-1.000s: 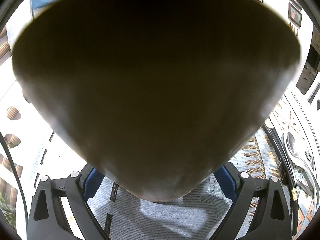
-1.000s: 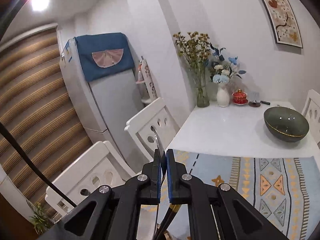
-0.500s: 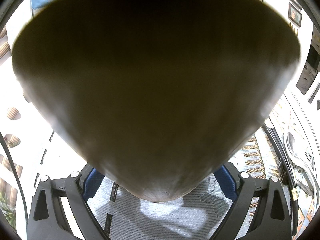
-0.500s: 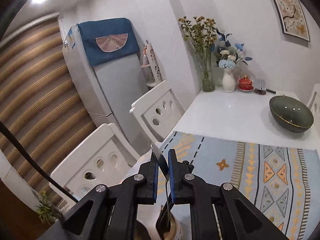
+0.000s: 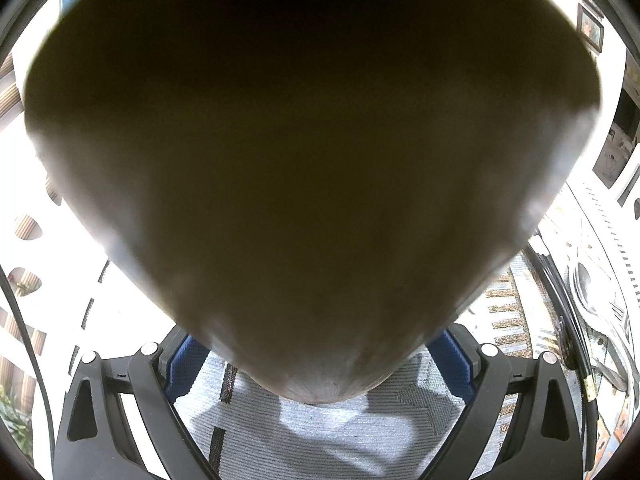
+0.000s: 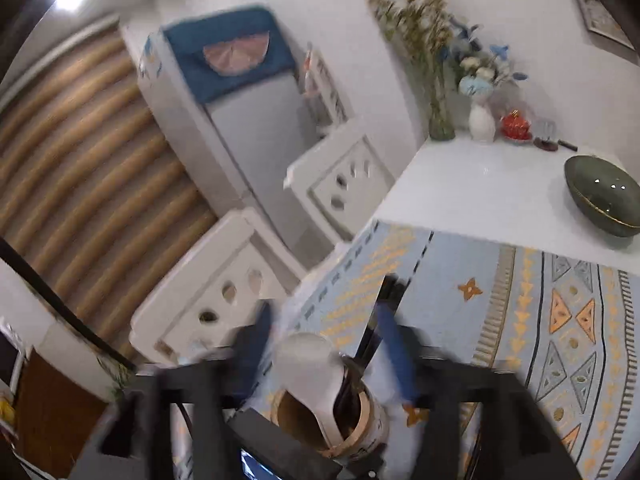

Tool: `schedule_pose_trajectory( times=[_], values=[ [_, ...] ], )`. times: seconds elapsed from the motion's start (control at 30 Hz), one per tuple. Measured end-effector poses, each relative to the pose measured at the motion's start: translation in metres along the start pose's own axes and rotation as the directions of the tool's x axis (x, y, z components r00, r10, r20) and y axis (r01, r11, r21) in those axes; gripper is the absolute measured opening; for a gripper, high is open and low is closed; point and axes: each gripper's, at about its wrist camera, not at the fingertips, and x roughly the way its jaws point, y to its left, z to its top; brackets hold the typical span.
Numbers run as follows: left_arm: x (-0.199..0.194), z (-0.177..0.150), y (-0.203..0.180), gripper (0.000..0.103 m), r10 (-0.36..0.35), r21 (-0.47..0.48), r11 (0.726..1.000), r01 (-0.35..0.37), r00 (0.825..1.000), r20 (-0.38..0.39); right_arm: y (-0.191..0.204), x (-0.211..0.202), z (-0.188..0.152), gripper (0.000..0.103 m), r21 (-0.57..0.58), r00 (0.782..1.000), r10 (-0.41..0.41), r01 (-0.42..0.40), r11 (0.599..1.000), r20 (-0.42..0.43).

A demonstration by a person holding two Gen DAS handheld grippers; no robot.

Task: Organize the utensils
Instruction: 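Open the right tool to release the metal spoon into the cup, then grasp a black chopstick from the pile with the right tool and lift it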

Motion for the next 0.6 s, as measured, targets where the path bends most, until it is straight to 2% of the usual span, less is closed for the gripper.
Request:
schedule_pose_trajectory(
  times=[0.1,0.23,0.3,0.37,0.43,0.5,0.6],
  values=[
    [-0.002,-0.001,0.008,0.096,0.002,0.001,1.000,-0.002,1.000,-0.001,-0.006,-0.025,0.011,0.061,0.010,0.999,-0.031,0.031,0.999,0.044],
    [-0.003,-0.002,0.010,0.096,0.002,0.001,1.000,-0.002,1.000,-0.001,-0.032,-0.073,0.017,0.061,0.083,0.992,-0.053,0.044,0.996,0.114],
    [-0.003,-0.002,0.011,0.096,0.003,0.002,1.000,-0.003,1.000,-0.002,-0.046,-0.095,0.016,0.066,0.106,0.987,-0.095,0.082,0.991,0.132],
    [-0.003,0.001,0.010,0.096,0.003,0.002,1.000,-0.003,1.000,-0.002,-0.064,-0.118,0.011,0.079,0.133,0.979,-0.149,0.131,0.983,0.136],
    [-0.003,0.001,0.012,0.096,0.003,0.002,1.000,-0.003,1.000,-0.002,-0.079,-0.132,0.002,0.080,0.148,0.976,-0.185,0.168,0.975,0.110],
    [-0.003,0.001,0.012,0.096,0.004,0.003,1.000,-0.004,1.000,-0.003,-0.093,-0.142,-0.013,0.080,0.155,0.965,-0.253,0.240,0.958,0.069],
    [-0.002,0.001,0.015,0.096,0.005,0.003,1.000,-0.005,1.000,-0.003,-0.113,-0.142,-0.039,0.080,0.187,0.955,-0.295,0.296,0.937,-0.036]
  ],
)
